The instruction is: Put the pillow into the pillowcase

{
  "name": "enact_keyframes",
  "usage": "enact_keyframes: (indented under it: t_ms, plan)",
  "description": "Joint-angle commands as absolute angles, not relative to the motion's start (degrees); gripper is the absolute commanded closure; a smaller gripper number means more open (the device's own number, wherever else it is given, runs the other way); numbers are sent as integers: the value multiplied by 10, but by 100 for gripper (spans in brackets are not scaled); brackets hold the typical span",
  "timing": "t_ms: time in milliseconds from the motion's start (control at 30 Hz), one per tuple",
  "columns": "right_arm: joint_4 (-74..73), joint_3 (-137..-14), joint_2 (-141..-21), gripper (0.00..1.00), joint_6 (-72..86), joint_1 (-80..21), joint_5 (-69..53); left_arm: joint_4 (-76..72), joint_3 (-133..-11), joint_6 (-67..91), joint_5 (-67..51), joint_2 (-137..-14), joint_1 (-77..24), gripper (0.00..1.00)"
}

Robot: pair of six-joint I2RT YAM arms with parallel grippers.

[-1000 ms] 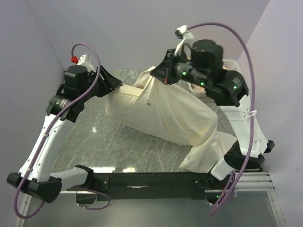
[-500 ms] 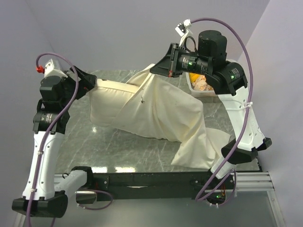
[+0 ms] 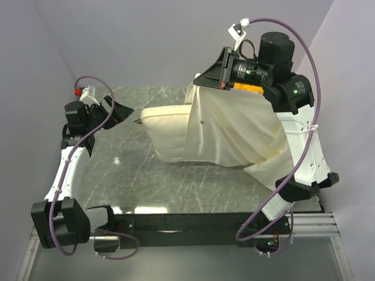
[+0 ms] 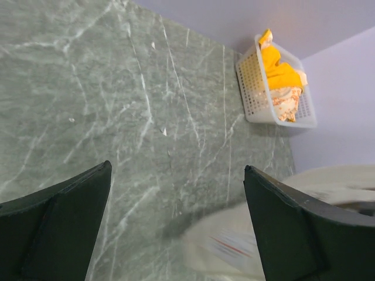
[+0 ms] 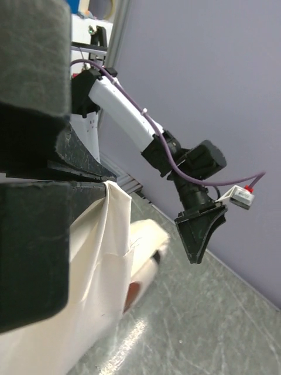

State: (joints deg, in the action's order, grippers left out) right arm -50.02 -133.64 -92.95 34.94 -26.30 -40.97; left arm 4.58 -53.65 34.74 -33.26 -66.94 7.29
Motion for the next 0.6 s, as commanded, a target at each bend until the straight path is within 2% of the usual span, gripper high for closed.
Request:
enact_keyframes:
  t_ms: [0,133,233,367,467,567]
  plan:
    - [-385,-1357,-872,100,365,-255,-460,-68,-526,370,-359,-654,95,1]
    - [-387,-1342,-856,100,363,-252,-461,-124,-505,414,-401,-671,96,1]
    - [-350,-1314,-835,100,386,-253,-475,-242,-468,480,-491,-702,78,4]
    - [-329,-1329,-845,100,417,-252,-497,-220,-472,429,-483,-708,-45,7]
    - [-350,-1346,-856,100,411,-252,-491,-242,-453,417,-472,-668,-100,5]
    - [-361,-1332,-855,100,396,-253,-476,-300,-414,472,-491,-622,-119,4]
